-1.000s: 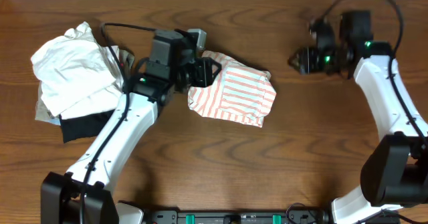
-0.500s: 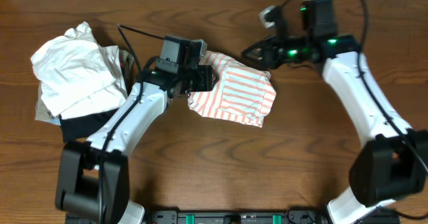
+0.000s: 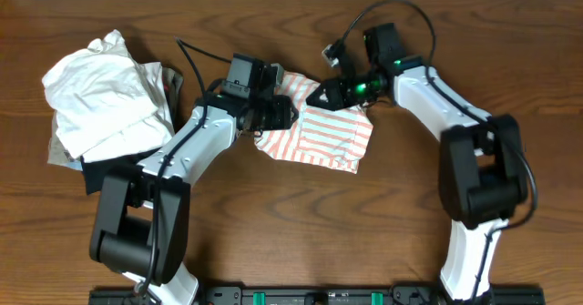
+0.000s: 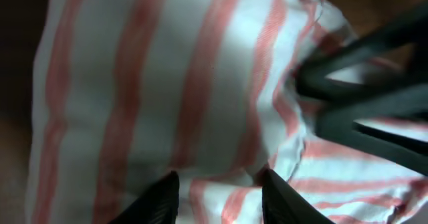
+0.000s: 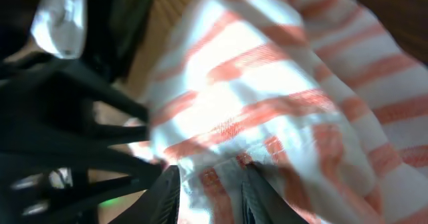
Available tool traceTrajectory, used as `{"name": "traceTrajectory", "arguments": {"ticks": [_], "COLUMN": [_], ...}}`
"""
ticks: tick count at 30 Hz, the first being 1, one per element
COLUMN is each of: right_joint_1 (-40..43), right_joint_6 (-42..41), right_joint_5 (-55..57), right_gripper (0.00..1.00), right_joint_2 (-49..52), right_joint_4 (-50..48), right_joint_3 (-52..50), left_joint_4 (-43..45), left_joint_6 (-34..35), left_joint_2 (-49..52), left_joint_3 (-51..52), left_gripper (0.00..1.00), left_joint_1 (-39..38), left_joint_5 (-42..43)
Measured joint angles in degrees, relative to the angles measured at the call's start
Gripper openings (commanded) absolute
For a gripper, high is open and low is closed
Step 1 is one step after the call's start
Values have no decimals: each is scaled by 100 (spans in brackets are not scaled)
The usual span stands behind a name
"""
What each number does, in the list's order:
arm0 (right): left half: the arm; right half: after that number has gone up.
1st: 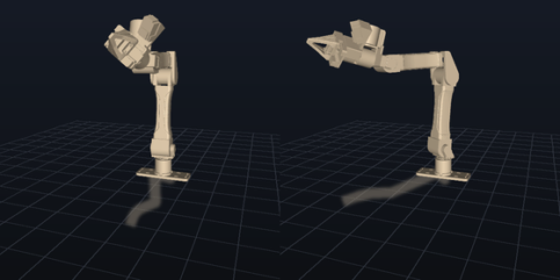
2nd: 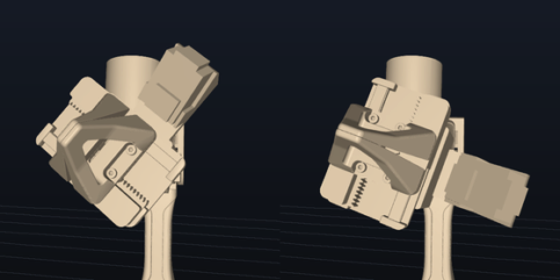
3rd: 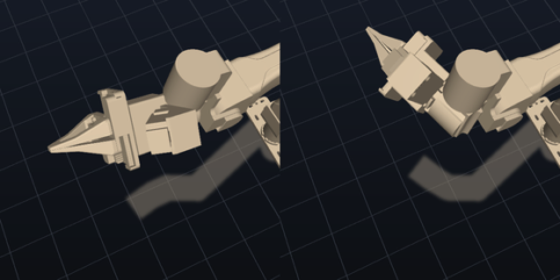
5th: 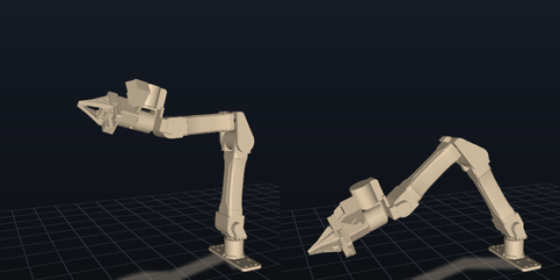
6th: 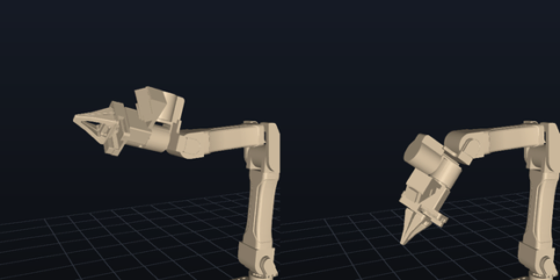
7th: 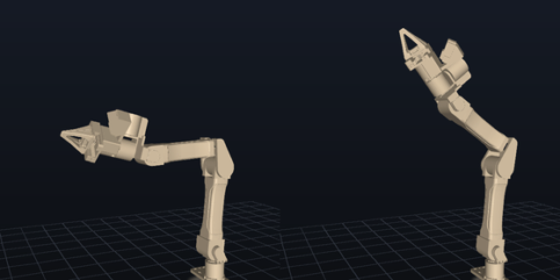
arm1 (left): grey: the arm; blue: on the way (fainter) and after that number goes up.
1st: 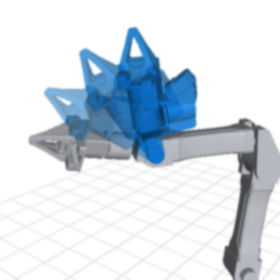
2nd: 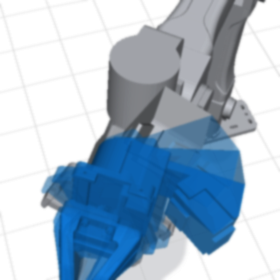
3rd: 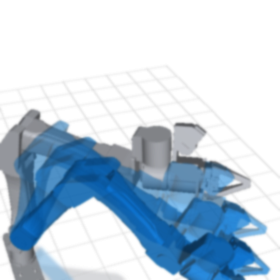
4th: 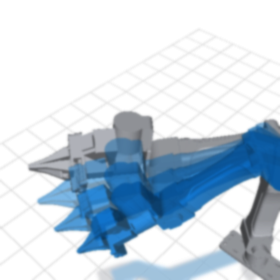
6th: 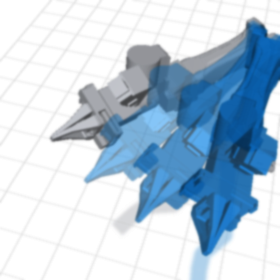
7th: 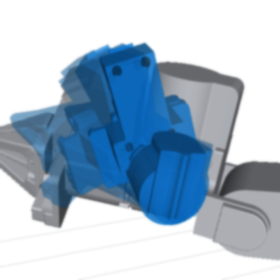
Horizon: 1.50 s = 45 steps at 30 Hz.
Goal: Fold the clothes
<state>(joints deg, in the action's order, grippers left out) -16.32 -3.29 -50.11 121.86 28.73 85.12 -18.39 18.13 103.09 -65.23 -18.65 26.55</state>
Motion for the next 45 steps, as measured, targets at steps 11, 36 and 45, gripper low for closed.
{"name": "traceTrajectory", "arguments": {"ticks": [11, 36, 45], "right_joint_1": [-2, 664, 461], "right_joint_6": [-385, -544, -232], "right_joint_5": [511, 2024, 1781], "right_gripper": [52, 62, 27], "right_joint_2": [431, -212, -1353], "right_joint_4": [-146, 726, 2127], "right_joint_3": [33, 302, 466], "left_joint_4": [-522, -992, 579], "left_joint_6": [308, 87, -514], "left_joint_2": [72, -1316, -1606], "left_joint_3": [7, 28, -7], "left_gripper": [41, 41, 41], "left_joint_1": [-50, -74, -59], "left_joint_5": [2, -549, -1799]}}
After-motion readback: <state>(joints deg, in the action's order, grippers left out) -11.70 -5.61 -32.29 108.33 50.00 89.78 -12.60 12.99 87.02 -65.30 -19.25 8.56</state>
